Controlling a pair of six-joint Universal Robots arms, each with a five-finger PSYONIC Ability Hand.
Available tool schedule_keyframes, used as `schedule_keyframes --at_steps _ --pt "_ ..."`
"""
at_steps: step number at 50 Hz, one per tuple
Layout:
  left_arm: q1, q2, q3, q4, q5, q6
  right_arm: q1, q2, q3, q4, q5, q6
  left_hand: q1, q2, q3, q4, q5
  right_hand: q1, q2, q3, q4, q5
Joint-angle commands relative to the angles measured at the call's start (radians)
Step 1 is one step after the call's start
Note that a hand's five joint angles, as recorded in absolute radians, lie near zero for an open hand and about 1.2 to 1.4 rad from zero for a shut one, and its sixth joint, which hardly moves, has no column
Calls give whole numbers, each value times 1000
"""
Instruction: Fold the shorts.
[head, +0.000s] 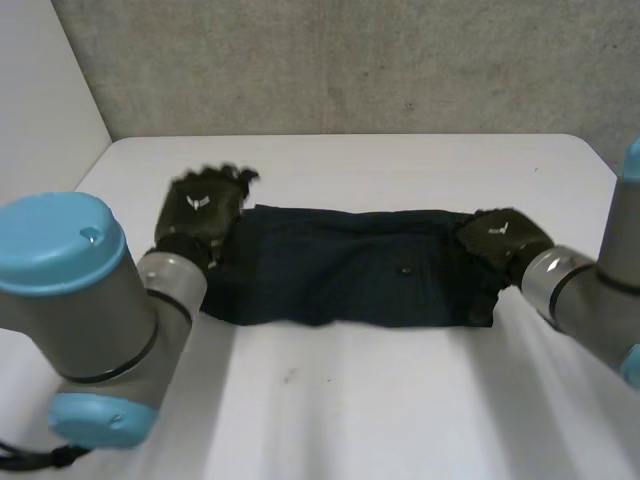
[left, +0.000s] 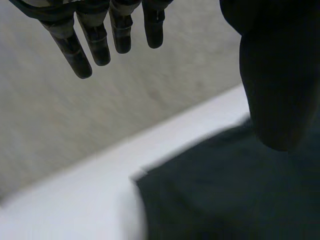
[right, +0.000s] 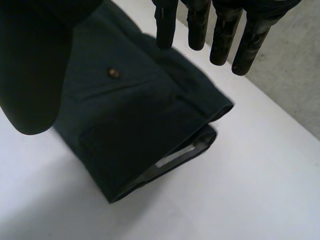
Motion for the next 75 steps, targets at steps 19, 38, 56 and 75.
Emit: schedule_keyframes --at_steps 19,38,56,75 --pt "96 81 -75 -105 295 -86 -111 95 113 -271 38 -126 11 -2 -13 -3 -19 1192 1169 1178 1158 1152" --pt "112 119 -85 -99 287 -97 108 -3 -157 -58 7 -668 8 -5 -16 -6 -22 1192 1169 1178 1158 1152" --pt "189 187 3 -88 150 -103 373 233 -306 -60 -262 -113 11 -2 -13 -3 -20 -30 -53 -44 -64 -70" --pt "-71 -291 372 -145 138 -40 134 193 -318 -50 -71 337 8 -5 -16 -6 -22 -30 -53 -44 -64 -70"
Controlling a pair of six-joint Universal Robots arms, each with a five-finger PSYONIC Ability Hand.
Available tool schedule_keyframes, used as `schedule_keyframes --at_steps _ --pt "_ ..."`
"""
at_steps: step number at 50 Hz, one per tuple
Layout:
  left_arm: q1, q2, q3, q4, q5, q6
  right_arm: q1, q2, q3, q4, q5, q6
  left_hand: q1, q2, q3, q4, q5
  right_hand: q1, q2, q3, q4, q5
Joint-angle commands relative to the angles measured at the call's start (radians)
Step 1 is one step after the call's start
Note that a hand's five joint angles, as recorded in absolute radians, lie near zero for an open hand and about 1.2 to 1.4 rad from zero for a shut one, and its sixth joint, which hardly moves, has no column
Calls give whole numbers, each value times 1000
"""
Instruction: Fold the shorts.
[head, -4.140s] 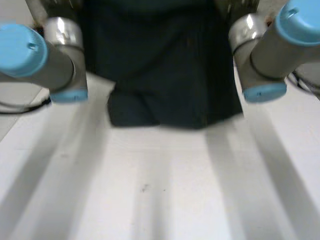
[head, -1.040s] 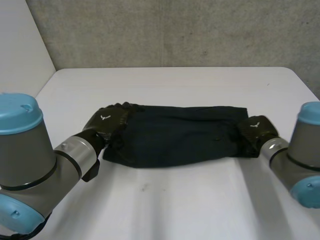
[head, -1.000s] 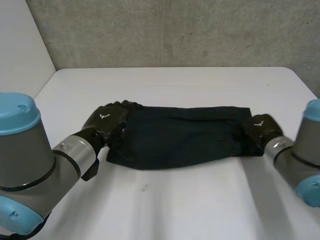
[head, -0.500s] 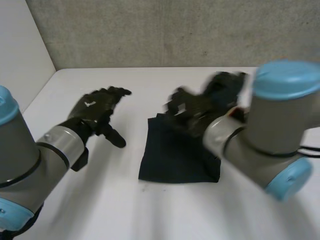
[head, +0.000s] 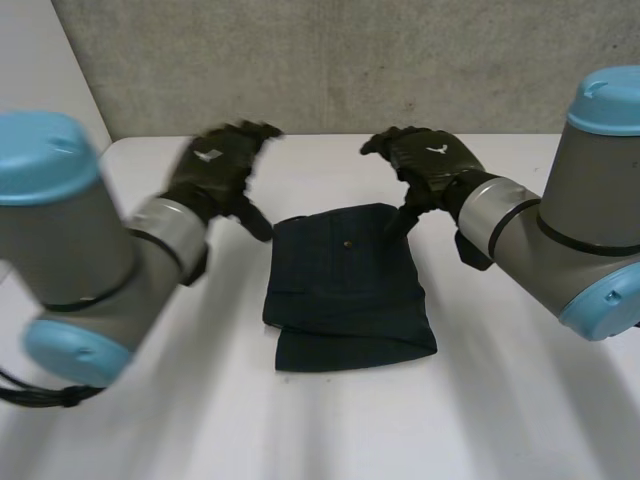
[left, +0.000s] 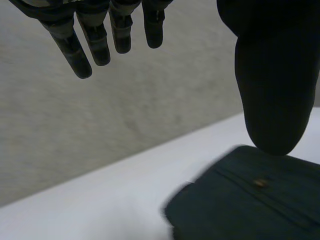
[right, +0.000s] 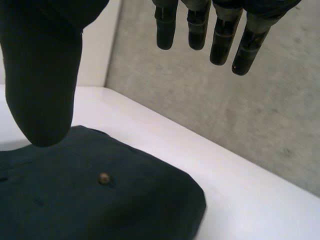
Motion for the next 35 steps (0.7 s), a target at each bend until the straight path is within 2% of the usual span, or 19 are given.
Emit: schedule_keyframes --at_steps 1,6,11,16,20,25,29,35 --pt "-101 -252 160 -50 -17 54 -8 118 6 0 19 -85 8 -5 -16 -6 -22 -30 -50 -40 -63 -70" --pt "-111 -367 226 -82 -68 109 -5 245 -15 0 29 -158 11 -2 -13 -3 -20 -30 -50 -40 -63 -70" --pt "-111 -438 255 -133 -125 204 -2 309 -29 12 59 -217 8 -5 -16 -6 -22 -30 -50 -40 -63 -70" --pt "-114 -441 232 -145 -123 227 -2 297 -33 23 88 -274 5 -8 -19 -9 -25 -30 -50 -40 -63 -70" --pt "-114 -424 217 -148 -123 226 1 219 -32 26 88 -281 2 -11 -22 -12 -28 -30 -50 -40 -63 -70" --pt "-101 -267 215 -162 -125 213 4 111 -21 23 91 -271 -1 -14 -25 -15 -31 -30 -50 -40 -63 -70" --pt "-82 -111 215 -178 -125 177 -4 15 -23 14 133 -243 -4 -17 -28 -18 -34 -30 -50 -40 -63 -70" --pt "9 102 231 -301 -126 157 -19 -137 -58 23 367 -188 20 6 -4 5 -11 -30 -50 -40 -63 -70"
